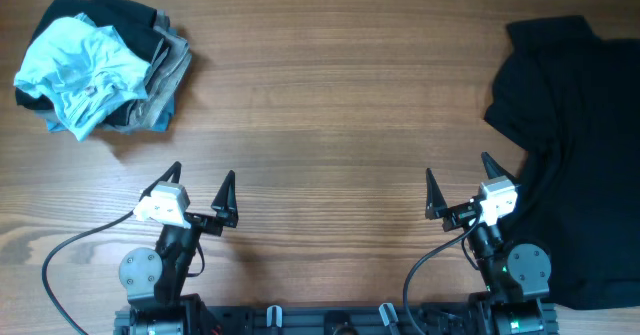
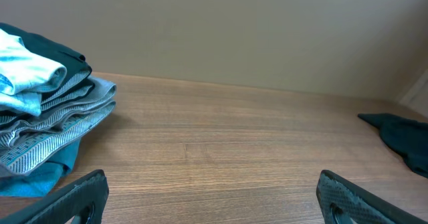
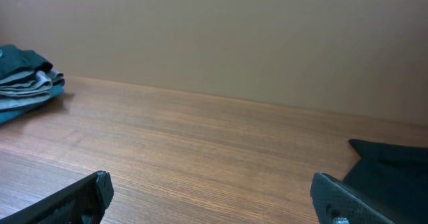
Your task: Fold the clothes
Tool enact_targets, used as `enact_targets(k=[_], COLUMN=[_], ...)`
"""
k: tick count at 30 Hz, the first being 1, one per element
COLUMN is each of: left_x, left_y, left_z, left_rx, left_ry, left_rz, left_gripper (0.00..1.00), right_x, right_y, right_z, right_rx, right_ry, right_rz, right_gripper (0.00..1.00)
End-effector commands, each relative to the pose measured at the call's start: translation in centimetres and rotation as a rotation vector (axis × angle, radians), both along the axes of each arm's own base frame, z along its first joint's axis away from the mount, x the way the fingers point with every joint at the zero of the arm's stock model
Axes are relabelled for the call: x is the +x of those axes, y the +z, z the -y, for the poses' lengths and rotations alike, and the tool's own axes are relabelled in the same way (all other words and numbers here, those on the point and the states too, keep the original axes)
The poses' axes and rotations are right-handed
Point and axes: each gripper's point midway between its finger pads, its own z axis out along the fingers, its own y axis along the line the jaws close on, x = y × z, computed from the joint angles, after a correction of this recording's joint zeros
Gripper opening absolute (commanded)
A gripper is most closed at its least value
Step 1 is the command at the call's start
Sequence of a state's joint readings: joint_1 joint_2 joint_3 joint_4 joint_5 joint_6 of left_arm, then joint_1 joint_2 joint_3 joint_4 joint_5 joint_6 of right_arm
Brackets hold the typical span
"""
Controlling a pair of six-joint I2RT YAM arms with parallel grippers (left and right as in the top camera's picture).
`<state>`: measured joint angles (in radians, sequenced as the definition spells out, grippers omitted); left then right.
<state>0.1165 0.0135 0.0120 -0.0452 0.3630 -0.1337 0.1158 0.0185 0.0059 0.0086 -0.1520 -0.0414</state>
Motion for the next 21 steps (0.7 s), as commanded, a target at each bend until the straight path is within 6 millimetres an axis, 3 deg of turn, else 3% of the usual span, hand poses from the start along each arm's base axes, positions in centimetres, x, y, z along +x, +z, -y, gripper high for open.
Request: enact_targets(k=[1,16,21], left_x=[0.0,-0.1,-0.5], left_y=[-0.1,-0.1,1.4], left_z=[0.0,0.4,1.7], left_rx=[-0.005,-0.006,-0.002], left_ry=[0.0,-0.021,-0.099], left_rz=[0.0,0.0,0.065], left_gripper=[1.0,1.0,1.0], right_x=[0.0,0.0,0.0], right_y=[0.2,0.2,0.2], right_z=[0.0,0.0,0.0], right_rx=[0.016,0.019,0.082], right_ry=[0.001,0.002,0.003], right_rz=[0.004,0.003,-0.014], right_gripper=[1.0,1.0,1.0])
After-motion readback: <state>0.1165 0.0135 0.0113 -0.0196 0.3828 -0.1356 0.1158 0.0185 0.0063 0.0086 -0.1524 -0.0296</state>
